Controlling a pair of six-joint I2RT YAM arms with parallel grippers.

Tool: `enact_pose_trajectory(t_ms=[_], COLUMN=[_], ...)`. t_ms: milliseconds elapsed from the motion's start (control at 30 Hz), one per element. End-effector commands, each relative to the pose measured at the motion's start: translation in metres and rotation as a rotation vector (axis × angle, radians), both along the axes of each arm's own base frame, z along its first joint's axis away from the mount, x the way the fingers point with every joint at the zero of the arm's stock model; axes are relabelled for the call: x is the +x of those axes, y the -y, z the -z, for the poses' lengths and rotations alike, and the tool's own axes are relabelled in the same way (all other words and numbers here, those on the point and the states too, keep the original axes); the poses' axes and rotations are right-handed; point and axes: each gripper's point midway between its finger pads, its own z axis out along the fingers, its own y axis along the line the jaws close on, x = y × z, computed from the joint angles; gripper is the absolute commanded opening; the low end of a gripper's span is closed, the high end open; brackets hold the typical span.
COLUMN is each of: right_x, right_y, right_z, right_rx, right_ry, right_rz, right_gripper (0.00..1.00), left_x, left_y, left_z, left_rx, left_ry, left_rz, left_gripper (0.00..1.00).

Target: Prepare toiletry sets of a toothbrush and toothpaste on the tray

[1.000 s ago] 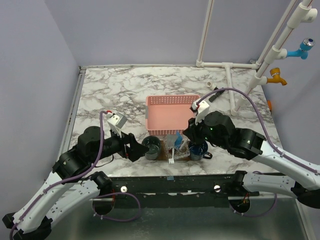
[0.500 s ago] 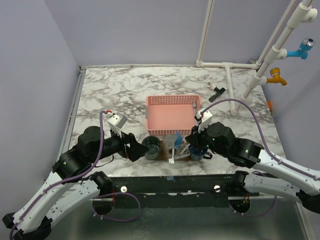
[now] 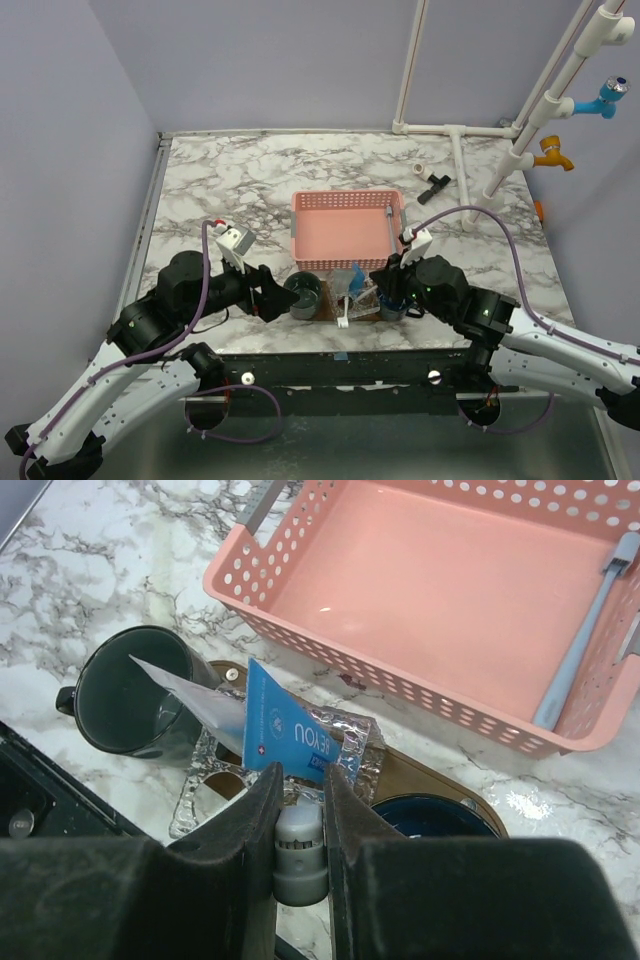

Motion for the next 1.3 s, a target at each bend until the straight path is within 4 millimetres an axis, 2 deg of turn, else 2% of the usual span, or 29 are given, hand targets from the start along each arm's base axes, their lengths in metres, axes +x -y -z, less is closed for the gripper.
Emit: enact_pose_trajectory(t_ms=[0,700,967,1267], right_x=[0.009,0.015,0.013,0.009], right_y=[-0.003,0.01,0.008,0.008], right_z=[-0.005,0.012,0.003,-0.001], right_rx=[0.09,0.133,0.162,0.164], right_ry=[0.01,0.07,0.095,0.099], right_rz=[0.07,0.131,0.11,0.085], right_gripper=[0.01,0.01,0.22,0.34], left_x=[0.004,0.006,0.008,0.008], left_y=[0.001,0.001,0.003,0.004], left_z=[-0.002,-0.002,-0.001,-0.001], left_rx=[-0.004,-0.006,-0.002,-0.007], left_ry=[0.004,0.005,0.001,0.0], left_rz=[-0.014,-0.021,-0.02,-0.018], left_gripper=[0.95,0.95,0.95,0.95])
